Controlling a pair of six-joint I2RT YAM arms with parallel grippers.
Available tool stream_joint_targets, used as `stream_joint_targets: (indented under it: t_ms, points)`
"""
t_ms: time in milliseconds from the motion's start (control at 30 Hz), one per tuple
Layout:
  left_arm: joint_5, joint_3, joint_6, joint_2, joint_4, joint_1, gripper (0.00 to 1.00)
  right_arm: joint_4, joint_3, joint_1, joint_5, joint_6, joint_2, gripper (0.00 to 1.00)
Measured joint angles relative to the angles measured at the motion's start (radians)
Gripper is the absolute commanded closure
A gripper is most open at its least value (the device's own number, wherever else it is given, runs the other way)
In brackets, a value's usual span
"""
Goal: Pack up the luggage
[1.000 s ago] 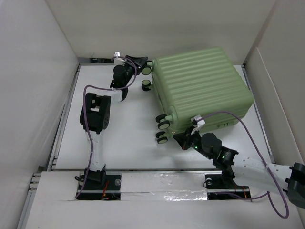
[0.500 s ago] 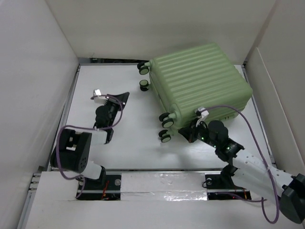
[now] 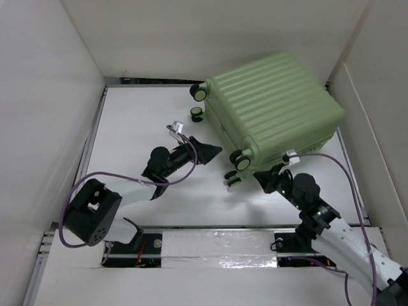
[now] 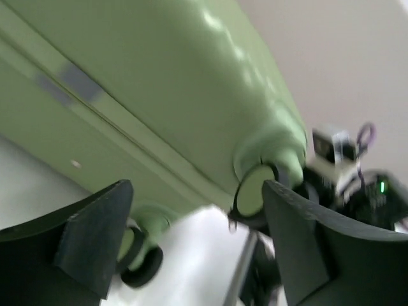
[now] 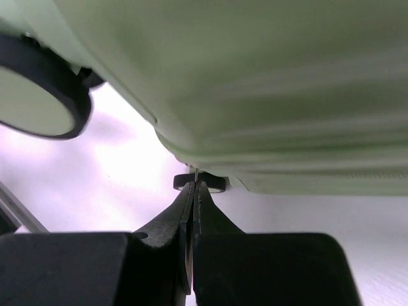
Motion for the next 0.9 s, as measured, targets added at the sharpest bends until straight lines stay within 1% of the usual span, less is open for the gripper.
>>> stream_joint_targets:
  t_ms: [33, 100, 200, 233, 267, 300, 333, 367, 400, 433, 467, 567, 633, 667, 767, 900]
  points:
    - [0.035, 0.004, 0.007, 0.014, 0.007, -0.018, 0.11, -0.036, -0.003, 0.002, 0.018, 0.007, -0.044, 1.0]
    - [0.08, 0.004, 0.025, 0.028, 0.001, -0.029, 0.1, -0.101, -0.007, 0.008, 0.051, 0.021, -0.13, 1.0]
    - [0.045, 0.01, 0.059, 0.008, -0.076, -0.01, 0.06, -0.217, -0.008, 0.009, 0.111, 0.067, -0.245, 1.0]
    - [0.018, 0.015, 0.066, -0.008, -0.111, 0.009, 0.01, -0.253, -0.008, 0.011, 0.126, 0.082, -0.27, 0.78]
    - [-0.016, 0.024, 0.07, -0.027, -0.147, 0.038, 0.01, -0.287, -0.008, 0.012, 0.145, 0.103, -0.287, 0.63]
    - [-0.052, 0.038, 0.07, -0.041, -0.177, 0.073, 0.01, -0.306, -0.008, 0.012, 0.156, 0.116, -0.296, 0.51]
    - [-0.086, 0.064, 0.069, -0.048, -0.207, 0.115, 0.01, -0.331, -0.003, 0.013, 0.162, 0.126, -0.3, 0.36]
    - [-0.113, 0.098, 0.069, -0.045, -0.23, 0.151, 0.01, -0.351, 0.001, 0.013, 0.164, 0.134, -0.3, 0.32]
    - [-0.135, 0.155, 0.068, -0.026, -0.252, 0.191, 0.01, -0.364, 0.01, 0.018, 0.169, 0.134, -0.286, 0.23]
    - [-0.149, 0.209, 0.064, 0.006, -0.267, 0.221, 0.01, -0.374, 0.026, 0.019, 0.176, 0.138, -0.264, 0.19]
    - [-0.154, 0.291, 0.058, 0.055, -0.281, 0.254, 0.01, -0.386, 0.046, 0.019, 0.182, 0.137, -0.235, 0.18]
    - [-0.139, 0.488, 0.032, 0.211, -0.296, 0.3, 0.01, -0.423, 0.094, 0.019, 0.203, 0.134, -0.166, 0.15]
    - [-0.116, 0.564, 0.013, 0.285, -0.307, 0.307, 0.01, -0.44, 0.109, 0.019, 0.212, 0.135, -0.16, 0.1]
    - [-0.104, 0.612, 0.003, 0.344, -0.314, 0.308, 0.01, -0.452, 0.113, 0.019, 0.218, 0.136, -0.168, 0.09]
    - [-0.062, 0.662, -0.024, 0.438, -0.343, 0.307, 0.01, -0.48, 0.116, 0.019, 0.259, 0.141, -0.221, 0.07]
    - [-0.036, 0.666, -0.067, 0.497, -0.37, 0.306, 0.01, -0.494, 0.131, 0.019, 0.322, 0.164, -0.264, 0.11]
